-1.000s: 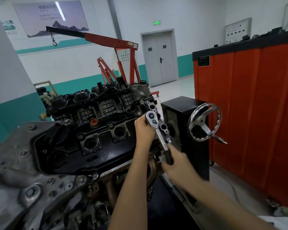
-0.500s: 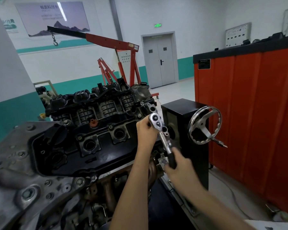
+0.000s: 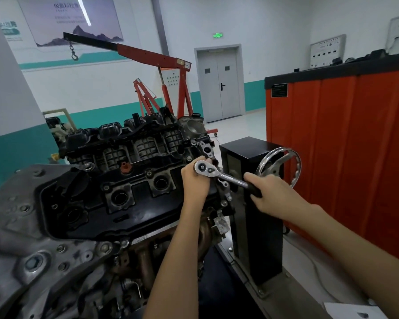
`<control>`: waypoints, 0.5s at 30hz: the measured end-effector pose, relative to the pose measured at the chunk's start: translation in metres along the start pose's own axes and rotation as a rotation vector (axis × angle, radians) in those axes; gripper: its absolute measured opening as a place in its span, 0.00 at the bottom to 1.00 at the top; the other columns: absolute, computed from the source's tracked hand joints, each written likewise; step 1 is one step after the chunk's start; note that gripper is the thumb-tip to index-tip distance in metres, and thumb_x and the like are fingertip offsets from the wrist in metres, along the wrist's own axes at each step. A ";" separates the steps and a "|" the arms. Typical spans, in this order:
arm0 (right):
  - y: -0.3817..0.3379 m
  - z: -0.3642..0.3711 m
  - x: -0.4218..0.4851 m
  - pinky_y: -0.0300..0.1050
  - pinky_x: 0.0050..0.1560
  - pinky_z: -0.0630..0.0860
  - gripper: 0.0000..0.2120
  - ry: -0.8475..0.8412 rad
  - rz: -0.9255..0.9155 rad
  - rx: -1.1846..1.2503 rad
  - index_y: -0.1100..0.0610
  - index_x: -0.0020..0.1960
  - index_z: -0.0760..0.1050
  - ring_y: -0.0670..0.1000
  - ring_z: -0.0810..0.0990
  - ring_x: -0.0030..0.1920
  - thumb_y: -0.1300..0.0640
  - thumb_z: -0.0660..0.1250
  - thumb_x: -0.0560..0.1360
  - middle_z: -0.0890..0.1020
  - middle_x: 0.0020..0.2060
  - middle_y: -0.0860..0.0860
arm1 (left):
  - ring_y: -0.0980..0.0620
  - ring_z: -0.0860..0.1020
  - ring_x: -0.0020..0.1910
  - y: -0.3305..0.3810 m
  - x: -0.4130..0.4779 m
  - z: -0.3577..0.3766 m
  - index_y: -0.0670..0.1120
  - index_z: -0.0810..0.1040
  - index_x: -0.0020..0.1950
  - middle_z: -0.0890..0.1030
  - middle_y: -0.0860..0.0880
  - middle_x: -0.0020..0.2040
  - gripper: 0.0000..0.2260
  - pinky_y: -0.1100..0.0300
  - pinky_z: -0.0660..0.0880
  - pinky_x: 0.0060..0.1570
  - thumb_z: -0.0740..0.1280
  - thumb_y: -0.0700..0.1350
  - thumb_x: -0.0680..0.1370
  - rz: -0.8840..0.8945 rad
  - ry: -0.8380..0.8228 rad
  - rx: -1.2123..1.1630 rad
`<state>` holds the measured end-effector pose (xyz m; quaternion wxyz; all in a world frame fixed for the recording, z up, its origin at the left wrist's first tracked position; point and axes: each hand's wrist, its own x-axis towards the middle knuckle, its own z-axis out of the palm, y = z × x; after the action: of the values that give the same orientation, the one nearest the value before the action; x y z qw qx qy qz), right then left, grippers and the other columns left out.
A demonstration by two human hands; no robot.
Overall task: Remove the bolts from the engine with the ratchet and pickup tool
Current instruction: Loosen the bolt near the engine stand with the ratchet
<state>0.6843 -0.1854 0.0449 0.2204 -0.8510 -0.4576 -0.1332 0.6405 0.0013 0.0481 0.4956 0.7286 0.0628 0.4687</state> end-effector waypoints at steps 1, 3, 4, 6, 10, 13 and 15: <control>-0.004 0.011 -0.010 0.50 0.35 0.77 0.09 -0.004 0.055 0.120 0.51 0.47 0.65 0.53 0.77 0.32 0.61 0.64 0.74 0.75 0.33 0.51 | 0.60 0.62 0.25 -0.001 -0.002 0.001 0.56 0.65 0.22 0.66 0.57 0.22 0.27 0.67 0.60 0.29 0.63 0.32 0.76 0.022 -0.028 0.018; -0.018 0.037 -0.032 0.44 0.28 0.73 0.10 0.011 0.185 0.387 0.52 0.46 0.67 0.49 0.77 0.29 0.64 0.65 0.74 0.76 0.33 0.53 | 0.61 0.63 0.24 0.001 -0.006 0.001 0.57 0.67 0.23 0.67 0.58 0.22 0.28 0.70 0.59 0.28 0.62 0.29 0.74 0.059 -0.089 0.048; -0.030 0.048 -0.040 0.39 0.26 0.70 0.11 0.037 0.241 0.509 0.52 0.46 0.68 0.45 0.75 0.27 0.66 0.65 0.73 0.75 0.32 0.52 | 0.61 0.63 0.24 0.003 -0.007 0.002 0.58 0.67 0.23 0.67 0.58 0.22 0.27 0.71 0.60 0.28 0.61 0.29 0.74 0.067 -0.103 0.042; -0.060 0.066 -0.047 0.37 0.26 0.68 0.11 0.076 0.300 0.735 0.52 0.44 0.69 0.42 0.72 0.24 0.67 0.65 0.73 0.74 0.30 0.50 | 0.61 0.61 0.24 0.005 -0.006 0.003 0.57 0.66 0.23 0.66 0.57 0.22 0.25 0.67 0.59 0.29 0.62 0.31 0.72 0.071 -0.101 0.031; -0.091 0.069 -0.047 0.39 0.29 0.70 0.03 0.047 0.324 0.925 0.54 0.43 0.73 0.46 0.74 0.28 0.60 0.66 0.73 0.76 0.31 0.51 | 0.59 0.56 0.26 0.005 -0.004 0.002 0.56 0.63 0.22 0.61 0.57 0.22 0.24 0.60 0.54 0.31 0.63 0.33 0.73 0.042 -0.091 0.012; -0.073 0.053 -0.039 0.36 0.29 0.68 0.07 0.069 0.319 0.808 0.60 0.40 0.75 0.41 0.70 0.25 0.58 0.67 0.74 0.74 0.26 0.49 | 0.58 0.57 0.26 0.005 -0.004 -0.001 0.55 0.59 0.24 0.61 0.56 0.23 0.24 0.62 0.55 0.30 0.64 0.37 0.75 0.046 -0.100 0.036; -0.057 0.037 -0.030 0.33 0.27 0.65 0.07 0.063 0.292 0.641 0.61 0.39 0.76 0.41 0.69 0.24 0.59 0.67 0.74 0.73 0.26 0.49 | 0.59 0.60 0.25 0.004 -0.001 -0.005 0.53 0.59 0.27 0.63 0.56 0.22 0.25 0.66 0.59 0.30 0.66 0.35 0.77 0.039 -0.107 0.070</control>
<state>0.6214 -0.1612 0.0148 0.5072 -0.7904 -0.3428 0.0241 0.6349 0.0015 0.0512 0.4631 0.7707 0.0383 0.4360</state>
